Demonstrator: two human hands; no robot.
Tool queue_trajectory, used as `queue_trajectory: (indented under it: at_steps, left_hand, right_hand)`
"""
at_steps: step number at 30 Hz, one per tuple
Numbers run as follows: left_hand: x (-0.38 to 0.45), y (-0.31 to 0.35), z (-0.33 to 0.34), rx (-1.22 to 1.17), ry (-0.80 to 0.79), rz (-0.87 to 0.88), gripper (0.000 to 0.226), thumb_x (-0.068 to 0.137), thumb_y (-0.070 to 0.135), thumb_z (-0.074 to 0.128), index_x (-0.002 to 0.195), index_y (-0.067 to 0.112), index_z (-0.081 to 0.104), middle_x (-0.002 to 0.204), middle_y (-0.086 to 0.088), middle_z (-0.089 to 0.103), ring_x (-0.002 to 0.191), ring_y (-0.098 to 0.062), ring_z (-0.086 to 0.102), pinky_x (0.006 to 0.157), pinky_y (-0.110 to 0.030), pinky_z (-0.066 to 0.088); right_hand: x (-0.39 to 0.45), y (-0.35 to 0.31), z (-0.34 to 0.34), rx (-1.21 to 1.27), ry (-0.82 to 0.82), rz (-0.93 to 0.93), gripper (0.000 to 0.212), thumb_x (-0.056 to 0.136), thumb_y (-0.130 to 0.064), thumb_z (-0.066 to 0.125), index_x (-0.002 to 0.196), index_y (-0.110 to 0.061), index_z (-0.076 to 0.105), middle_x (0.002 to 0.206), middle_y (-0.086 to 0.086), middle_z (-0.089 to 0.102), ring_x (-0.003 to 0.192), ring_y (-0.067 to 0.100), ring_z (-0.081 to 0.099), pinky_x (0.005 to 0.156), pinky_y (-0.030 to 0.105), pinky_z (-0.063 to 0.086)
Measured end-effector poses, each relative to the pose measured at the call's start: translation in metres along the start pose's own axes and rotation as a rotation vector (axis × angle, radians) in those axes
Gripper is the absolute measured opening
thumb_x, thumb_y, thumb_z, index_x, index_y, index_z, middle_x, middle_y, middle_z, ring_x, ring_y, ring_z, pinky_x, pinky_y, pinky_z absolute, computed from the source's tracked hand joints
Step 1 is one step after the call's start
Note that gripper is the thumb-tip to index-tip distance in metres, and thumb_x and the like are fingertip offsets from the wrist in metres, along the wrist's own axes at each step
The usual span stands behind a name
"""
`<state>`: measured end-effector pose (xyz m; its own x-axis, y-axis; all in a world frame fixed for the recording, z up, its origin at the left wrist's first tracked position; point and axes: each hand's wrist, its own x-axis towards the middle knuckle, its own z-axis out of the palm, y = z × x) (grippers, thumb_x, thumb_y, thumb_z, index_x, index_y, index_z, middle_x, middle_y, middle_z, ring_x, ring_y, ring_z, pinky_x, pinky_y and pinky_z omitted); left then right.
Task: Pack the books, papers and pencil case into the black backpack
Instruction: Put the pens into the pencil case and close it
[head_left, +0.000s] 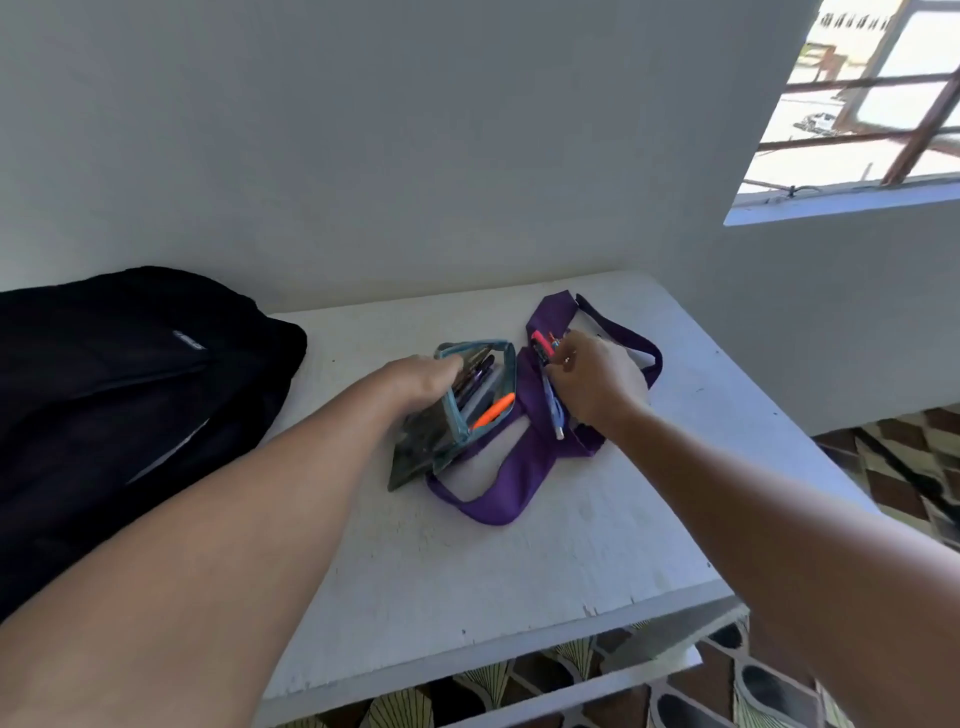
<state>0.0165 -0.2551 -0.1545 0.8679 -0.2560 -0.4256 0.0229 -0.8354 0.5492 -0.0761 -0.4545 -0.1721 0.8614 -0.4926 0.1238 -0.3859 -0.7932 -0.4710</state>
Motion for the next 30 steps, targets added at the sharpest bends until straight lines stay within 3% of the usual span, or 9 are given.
queue_trajectory:
  at_steps: [7,13,18,20,22,23,26,28,30]
  left_hand:
    - [0.006,-0.006,0.001,0.011,-0.031,-0.028,0.072,0.095,0.059,0.034,0.149,0.013,0.049,0.155,-0.016,0.044,0.136,-0.035,0.046,0.114,-0.049,0.039]
    - [0.007,-0.01,0.001,0.017,-0.05,-0.028,0.078,0.094,0.061,0.031,0.156,0.014,0.039,0.162,-0.015,0.034,0.143,-0.035,0.039,0.116,-0.051,0.036]
    - [0.006,-0.01,0.0,0.028,-0.061,-0.03,0.088,0.084,0.068,0.029,0.153,0.015,0.042,0.159,-0.016,0.04,0.14,-0.036,0.043,0.114,-0.052,0.039]
    - [0.007,-0.011,0.003,0.053,-0.055,-0.013,0.083,0.09,0.065,0.027,0.154,0.016,0.042,0.159,-0.016,0.039,0.14,-0.035,0.043,0.115,-0.051,0.038]
    - [0.006,-0.012,0.004,0.076,-0.053,0.0,0.083,0.087,0.065,0.024,0.151,0.016,0.046,0.155,-0.015,0.045,0.137,-0.034,0.046,0.114,-0.051,0.039]
    - [0.006,-0.013,0.004,0.082,-0.053,0.003,0.083,0.088,0.065,0.024,0.151,0.016,0.046,0.155,-0.015,0.045,0.137,-0.034,0.046,0.114,-0.051,0.039]
    - [0.007,-0.013,0.004,0.078,-0.045,0.0,0.079,0.093,0.063,0.024,0.156,0.017,0.039,0.162,-0.014,0.036,0.143,-0.034,0.039,0.116,-0.051,0.036]
    - [0.006,-0.014,0.004,0.066,-0.044,-0.004,0.08,0.094,0.063,0.024,0.157,0.017,0.037,0.164,-0.014,0.032,0.145,-0.034,0.036,0.117,-0.051,0.034]
    - [0.007,-0.014,0.004,0.065,-0.042,-0.002,0.078,0.095,0.063,0.024,0.158,0.017,0.035,0.165,-0.014,0.03,0.147,-0.034,0.034,0.119,-0.051,0.032]
  right_hand:
    - [-0.002,0.006,0.006,-0.26,-0.066,0.0,0.019,0.092,-0.035,0.064,0.102,-0.019,0.061,0.099,0.004,0.062,0.092,0.029,0.062,0.073,0.04,0.053]
    - [-0.009,-0.01,-0.001,-0.141,-0.061,0.095,0.036,0.091,-0.038,0.054,0.116,-0.011,0.057,0.122,0.012,0.053,0.105,0.038,0.061,0.085,0.048,0.052]
    - [-0.019,-0.019,-0.004,-0.024,-0.066,0.094,0.022,0.094,-0.03,0.048,0.107,-0.014,0.039,0.095,0.009,0.065,0.079,0.032,0.061,0.056,0.033,0.036]
    - [-0.02,-0.018,0.0,-0.121,-0.114,0.063,0.027,0.098,-0.031,0.052,0.116,-0.013,0.044,0.122,0.011,0.065,0.092,0.033,0.064,0.062,0.034,0.039]
    - [-0.022,-0.015,0.008,-0.273,-0.163,0.025,0.039,0.1,-0.034,0.054,0.132,-0.011,0.05,0.154,0.007,0.048,0.12,0.032,0.061,0.073,0.036,0.041]
    - [-0.023,-0.015,0.011,-0.336,-0.156,0.005,0.041,0.1,-0.032,0.055,0.136,-0.012,0.052,0.16,0.007,0.041,0.128,0.032,0.058,0.076,0.037,0.04]
    - [-0.027,-0.021,0.011,-0.447,-0.109,-0.064,0.038,0.098,-0.019,0.054,0.135,-0.008,0.055,0.15,0.014,0.045,0.13,0.035,0.054,0.086,0.04,0.046]
    - [-0.028,-0.026,0.008,-0.414,-0.123,-0.046,0.041,0.096,-0.013,0.05,0.136,-0.009,0.053,0.153,0.011,0.048,0.141,0.032,0.047,0.094,0.04,0.047]
    - [-0.026,-0.03,0.005,-0.309,-0.111,0.016,0.037,0.094,-0.008,0.047,0.13,-0.011,0.051,0.14,0.007,0.057,0.132,0.032,0.054,0.085,0.041,0.044]
